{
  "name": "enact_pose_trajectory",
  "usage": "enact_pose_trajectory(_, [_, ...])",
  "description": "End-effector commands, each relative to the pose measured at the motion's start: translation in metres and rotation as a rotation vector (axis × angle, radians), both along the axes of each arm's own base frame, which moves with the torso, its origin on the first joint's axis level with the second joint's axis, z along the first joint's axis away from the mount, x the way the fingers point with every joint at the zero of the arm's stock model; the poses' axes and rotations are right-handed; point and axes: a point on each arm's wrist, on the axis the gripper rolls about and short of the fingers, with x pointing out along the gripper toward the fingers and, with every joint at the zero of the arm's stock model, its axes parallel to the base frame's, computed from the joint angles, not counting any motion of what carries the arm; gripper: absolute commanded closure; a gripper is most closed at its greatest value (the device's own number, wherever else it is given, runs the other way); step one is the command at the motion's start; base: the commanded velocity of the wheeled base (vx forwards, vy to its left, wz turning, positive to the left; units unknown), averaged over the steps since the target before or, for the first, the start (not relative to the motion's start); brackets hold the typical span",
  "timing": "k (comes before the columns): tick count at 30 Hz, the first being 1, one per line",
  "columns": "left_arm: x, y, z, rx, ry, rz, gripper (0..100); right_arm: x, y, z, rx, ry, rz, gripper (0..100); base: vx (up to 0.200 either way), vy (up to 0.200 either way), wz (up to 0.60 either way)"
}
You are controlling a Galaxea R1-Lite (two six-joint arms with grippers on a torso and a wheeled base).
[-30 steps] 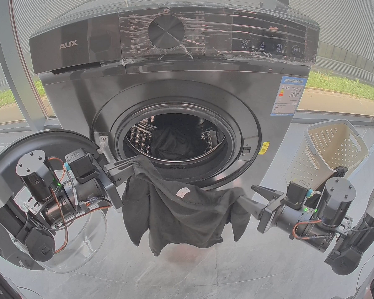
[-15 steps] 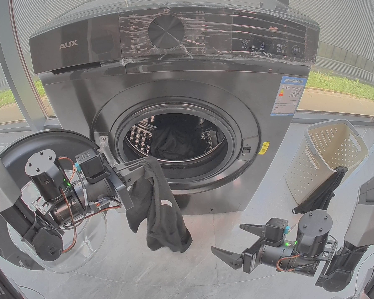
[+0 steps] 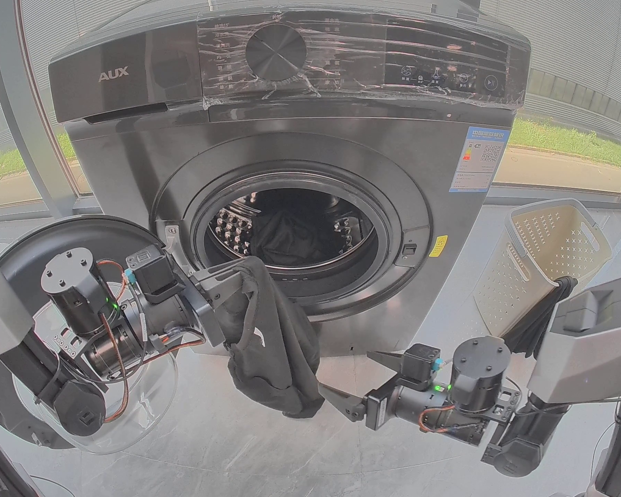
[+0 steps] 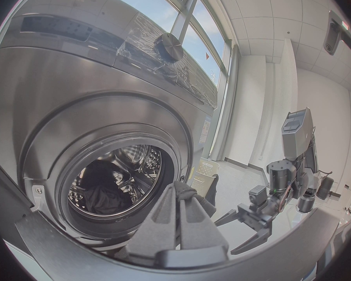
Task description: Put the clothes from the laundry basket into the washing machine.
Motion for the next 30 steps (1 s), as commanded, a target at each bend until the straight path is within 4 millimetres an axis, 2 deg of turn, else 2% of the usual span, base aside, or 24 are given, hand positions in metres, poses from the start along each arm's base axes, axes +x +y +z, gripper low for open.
enact_pose_trajectory(1, [-0.002,-0.002,0.004,-0.012,-0.011,0.0,100,0.026,0.016,-0.025,-0.012,0.002,0.003,0,0.0,0.0,0.0])
enact_pose_trajectory(4, [-0.002,-0.004,0.006,-0.016,-0.017,-0.003,100,0.035,0.019,-0.032,-0.009,0.003,0.005,0,0.0,0.0,0.0])
enact_pose_trajectory(11, [-0.004,-0.006,0.007,-0.019,-0.02,-0.013,100,0.041,0.027,-0.038,0.001,-0.003,0.03,0,0.0,0.0,0.0])
enact_pose_trajectory(22, [-0.007,-0.019,0.011,-0.047,-0.022,-0.013,100,0.069,0.054,-0.052,0.028,-0.036,0.032,0,0.0,0.0,0.0])
enact_pose_trajectory(30, [-0.008,-0.021,0.011,-0.047,-0.022,-0.019,100,0.077,0.066,-0.056,0.043,-0.052,0.044,0,0.0,0.0,0.0])
